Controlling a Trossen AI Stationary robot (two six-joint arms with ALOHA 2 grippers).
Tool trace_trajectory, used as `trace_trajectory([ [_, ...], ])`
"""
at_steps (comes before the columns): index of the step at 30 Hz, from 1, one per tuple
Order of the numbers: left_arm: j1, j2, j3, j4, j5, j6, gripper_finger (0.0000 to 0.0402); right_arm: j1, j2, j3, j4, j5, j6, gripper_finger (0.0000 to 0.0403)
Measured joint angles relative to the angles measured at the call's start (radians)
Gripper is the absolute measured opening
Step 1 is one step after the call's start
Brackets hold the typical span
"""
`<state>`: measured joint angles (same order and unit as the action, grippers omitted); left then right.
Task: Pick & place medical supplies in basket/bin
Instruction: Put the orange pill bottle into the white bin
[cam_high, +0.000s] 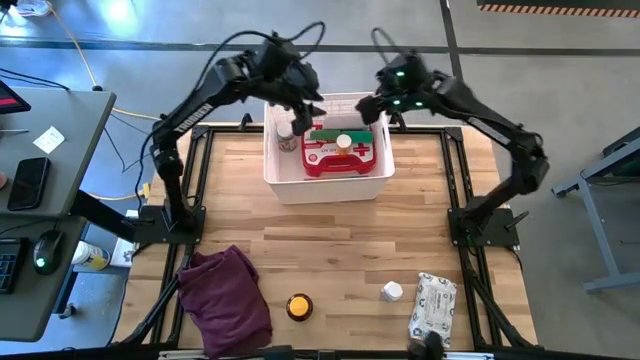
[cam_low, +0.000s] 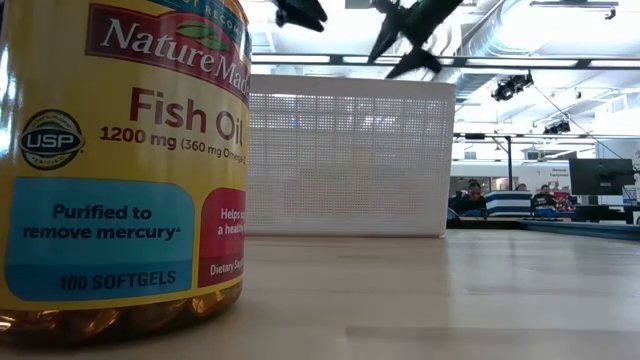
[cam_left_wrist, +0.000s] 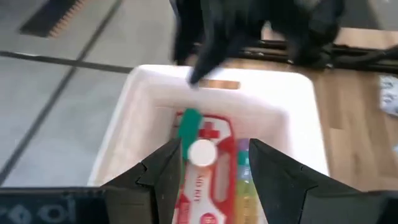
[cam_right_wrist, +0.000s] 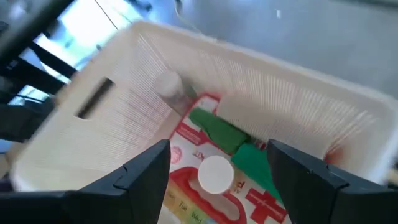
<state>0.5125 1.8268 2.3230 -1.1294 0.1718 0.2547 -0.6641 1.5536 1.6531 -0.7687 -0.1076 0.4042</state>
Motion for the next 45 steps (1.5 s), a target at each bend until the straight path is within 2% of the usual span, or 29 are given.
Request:
trace_trajectory([
  [4,-0.019,0.034,0.003,0.022,0.056,0.001,0.0222,0.0,-0.117,0.001,-0.026,0.035,-0.027,0.0257],
  [6,-0.022,0.056,0.001,0.017,0.072,0.001,0.0237,0.0,-0.172,0.001,-0.034,0.054,-0.031,0.0257],
  [11,-0.037,0.123,0.001,-0.002,0.094,-0.026,0.0318,0.0,-0.285,0.001,-0.043,0.104,-0.031,0.0257],
  [14,-0.043,0.162,0.001,-0.007,0.033,-0.043,0.0375,0.001,-0.329,0.001,-0.044,0.12,-0.026,0.0257],
  [16,-0.049,0.185,0.001,0.013,-0.016,-0.043,0.0393,0.004,-0.345,0.001,-0.05,0.12,-0.024,0.0257],
  [18,-0.054,0.206,0.001,0.017,-0.029,-0.048,0.0385,0.008,-0.353,0.001,-0.067,0.119,-0.024,0.0257],
  [23,-0.084,0.264,0.001,0.018,-0.039,-0.046,0.0335,0.033,-0.352,0.001,-0.129,0.098,-0.024,0.0257],
  [28,-0.115,0.314,0.001,0.012,-0.141,-0.044,0.0307,0.077,-0.349,0.001,-0.181,0.102,-0.023,0.0257],
  [31,-0.124,0.345,0.001,0.008,-0.205,-0.051,0.0304,0.098,-0.349,0.001,-0.194,0.102,-0.023,0.0256],
  [36,-0.116,0.369,0.001,0.015,-0.209,-0.102,0.0311,0.124,-0.349,0.001,-0.209,0.113,-0.023,0.0256],
  [45,-0.113,0.377,0.002,0.109,-0.231,-0.103,0.0317,0.162,-0.349,0.001,-0.25,0.13,-0.023,0.0256],
])
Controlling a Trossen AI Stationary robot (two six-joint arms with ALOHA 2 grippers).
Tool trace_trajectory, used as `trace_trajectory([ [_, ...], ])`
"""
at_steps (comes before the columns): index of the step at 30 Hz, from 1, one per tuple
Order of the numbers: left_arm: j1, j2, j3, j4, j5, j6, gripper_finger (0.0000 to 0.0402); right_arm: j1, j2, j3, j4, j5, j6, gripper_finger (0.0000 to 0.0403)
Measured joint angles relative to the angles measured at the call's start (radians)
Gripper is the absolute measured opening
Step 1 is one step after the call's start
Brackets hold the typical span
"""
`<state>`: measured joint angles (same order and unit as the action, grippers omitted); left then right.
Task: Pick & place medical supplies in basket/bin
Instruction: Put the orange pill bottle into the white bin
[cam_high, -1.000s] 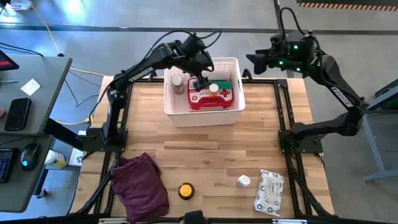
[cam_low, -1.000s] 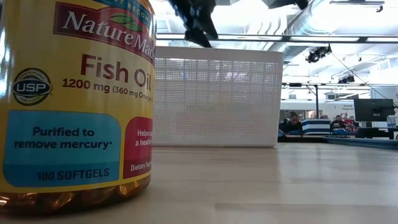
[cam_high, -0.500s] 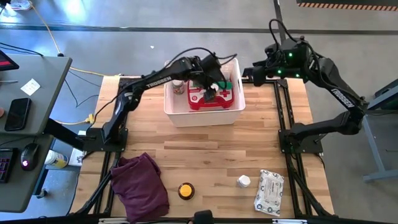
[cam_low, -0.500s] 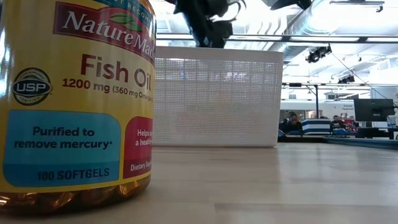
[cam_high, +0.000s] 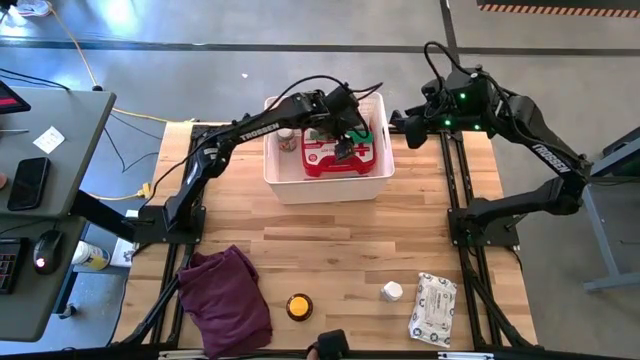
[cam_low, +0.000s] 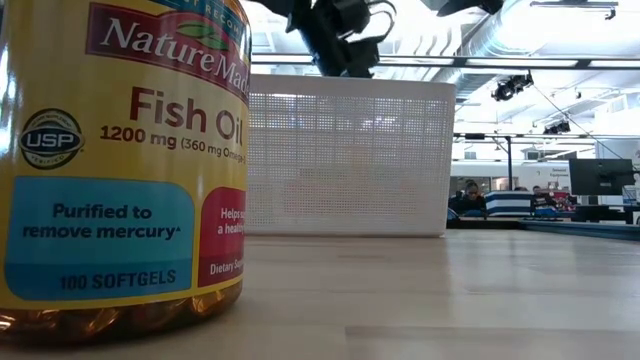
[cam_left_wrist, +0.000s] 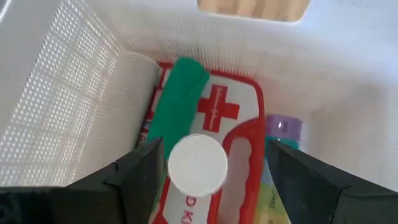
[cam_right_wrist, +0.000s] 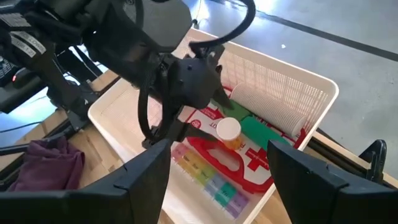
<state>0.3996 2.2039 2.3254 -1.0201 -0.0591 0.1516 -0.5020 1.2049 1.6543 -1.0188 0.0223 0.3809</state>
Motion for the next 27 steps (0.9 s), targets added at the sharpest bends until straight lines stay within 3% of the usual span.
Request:
trace_trajectory([
  [6,0.0,0.054,-0.002,-0.045,0.017,-0.003,0.0317,0.016,0.0,0.0,-0.016,0.025,0.0,0.0256],
  [16,0.005,0.057,-0.001,-0.016,-0.04,-0.018,0.0317,0.021,0.0,0.0,-0.051,0.032,0.003,0.0257],
  [27,0.013,0.081,-0.003,-0.016,-0.01,-0.023,0.0316,0.021,0.0,0.0,-0.051,0.039,0.001,0.0257],
])
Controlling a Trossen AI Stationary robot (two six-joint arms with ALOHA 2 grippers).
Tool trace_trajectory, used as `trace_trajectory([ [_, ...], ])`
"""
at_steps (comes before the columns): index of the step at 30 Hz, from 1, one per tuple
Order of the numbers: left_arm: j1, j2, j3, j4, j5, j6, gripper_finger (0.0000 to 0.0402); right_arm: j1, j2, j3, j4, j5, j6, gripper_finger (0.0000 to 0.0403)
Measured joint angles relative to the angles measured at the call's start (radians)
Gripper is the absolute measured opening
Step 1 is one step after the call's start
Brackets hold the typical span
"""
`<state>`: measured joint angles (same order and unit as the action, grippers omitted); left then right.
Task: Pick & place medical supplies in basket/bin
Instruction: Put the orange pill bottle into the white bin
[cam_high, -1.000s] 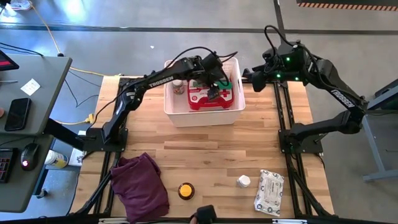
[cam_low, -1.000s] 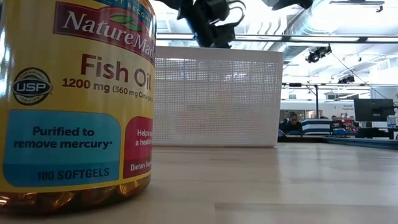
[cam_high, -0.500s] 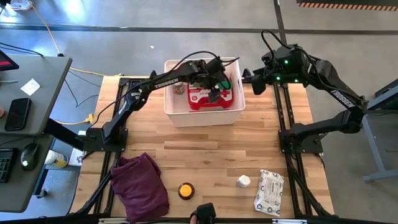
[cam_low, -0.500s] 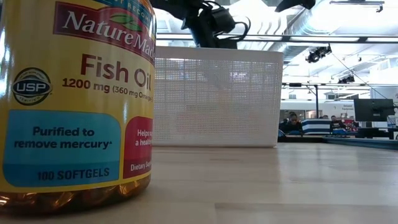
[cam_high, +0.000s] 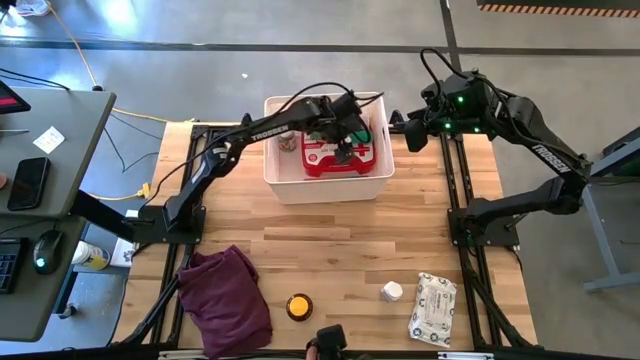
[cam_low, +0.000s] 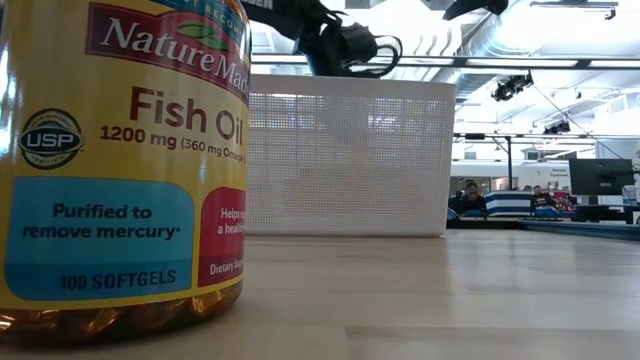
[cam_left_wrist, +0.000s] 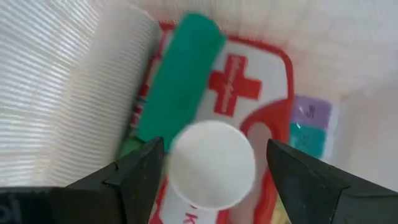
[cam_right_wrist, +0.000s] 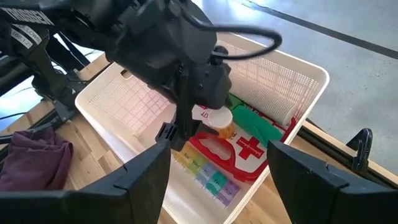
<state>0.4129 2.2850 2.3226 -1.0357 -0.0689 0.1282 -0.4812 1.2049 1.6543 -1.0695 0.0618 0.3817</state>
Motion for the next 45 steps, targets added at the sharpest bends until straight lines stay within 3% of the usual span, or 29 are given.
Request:
trace_trajectory([
  [12,-0.001,0.023,-0.002,-0.004,0.025,0.002,0.0243,0.0,0.0,0.0,-0.004,0.01,0.002,0.0257],
  [20,-0.001,0.023,-0.002,-0.012,0.025,0.006,0.0267,0.0,0.0,0.0,-0.005,0.012,-0.001,0.0257],
  [25,0.0,0.022,-0.002,-0.019,0.025,0.005,0.024,0.0,0.0,0.0,-0.007,0.041,-0.005,0.0257],
  [32,0.0,0.015,-0.002,-0.062,0.008,0.007,0.0241,0.0,0.0,0.0,-0.007,0.044,-0.024,0.0257],
  [37,0.001,0.003,0.0,-0.137,-0.03,0.022,0.026,0.0,0.0,0.0,-0.007,0.045,-0.04,0.0257],
  [45,0.024,-0.03,0.0,-0.288,-0.049,0.02,0.0239,-0.002,0.0,0.0,-0.012,0.098,-0.08,0.0257],
])
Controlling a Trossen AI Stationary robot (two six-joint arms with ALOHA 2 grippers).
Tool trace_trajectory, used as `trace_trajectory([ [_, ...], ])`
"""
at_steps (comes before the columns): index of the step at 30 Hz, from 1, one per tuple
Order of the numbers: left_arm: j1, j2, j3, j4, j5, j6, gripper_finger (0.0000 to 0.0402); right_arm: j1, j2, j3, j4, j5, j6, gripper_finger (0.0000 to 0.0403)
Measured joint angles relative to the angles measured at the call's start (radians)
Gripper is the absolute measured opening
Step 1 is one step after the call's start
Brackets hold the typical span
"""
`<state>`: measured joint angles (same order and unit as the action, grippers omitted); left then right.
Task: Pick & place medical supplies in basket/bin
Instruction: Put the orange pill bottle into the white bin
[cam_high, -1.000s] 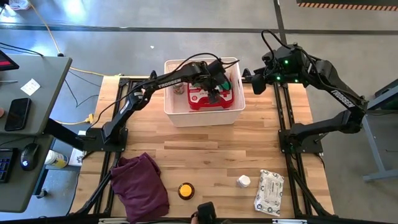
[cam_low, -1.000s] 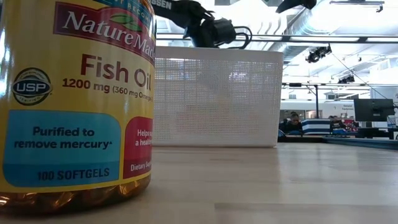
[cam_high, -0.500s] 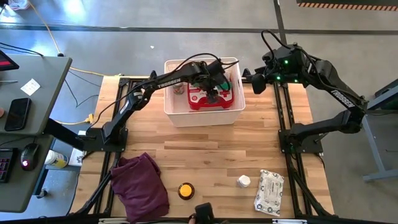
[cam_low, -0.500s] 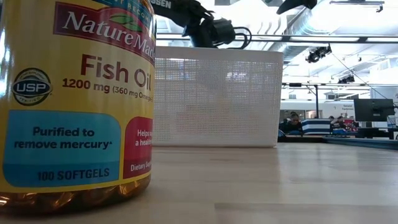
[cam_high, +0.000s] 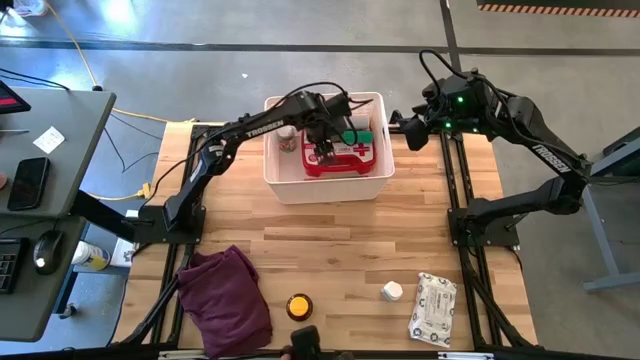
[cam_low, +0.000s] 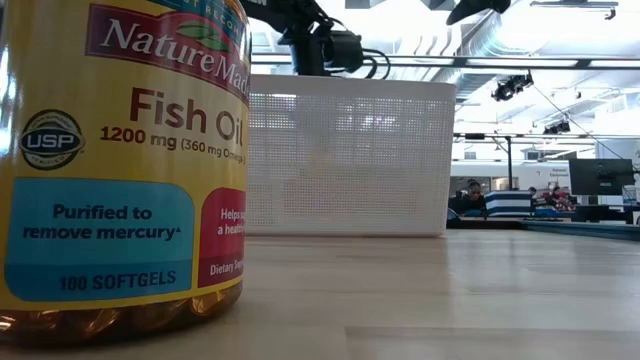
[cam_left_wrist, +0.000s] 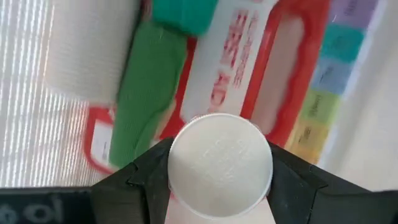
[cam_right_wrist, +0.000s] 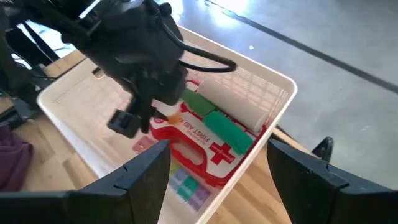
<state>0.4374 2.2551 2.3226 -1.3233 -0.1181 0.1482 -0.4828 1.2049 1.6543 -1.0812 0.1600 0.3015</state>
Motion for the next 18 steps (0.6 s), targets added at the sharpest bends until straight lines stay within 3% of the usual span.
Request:
trace_trajectory([
  [18,0.088,-0.074,-0.002,-0.206,0.027,-0.023,0.0239,-0.002,0.0,0.0,-0.004,0.046,-0.082,0.0256],
])
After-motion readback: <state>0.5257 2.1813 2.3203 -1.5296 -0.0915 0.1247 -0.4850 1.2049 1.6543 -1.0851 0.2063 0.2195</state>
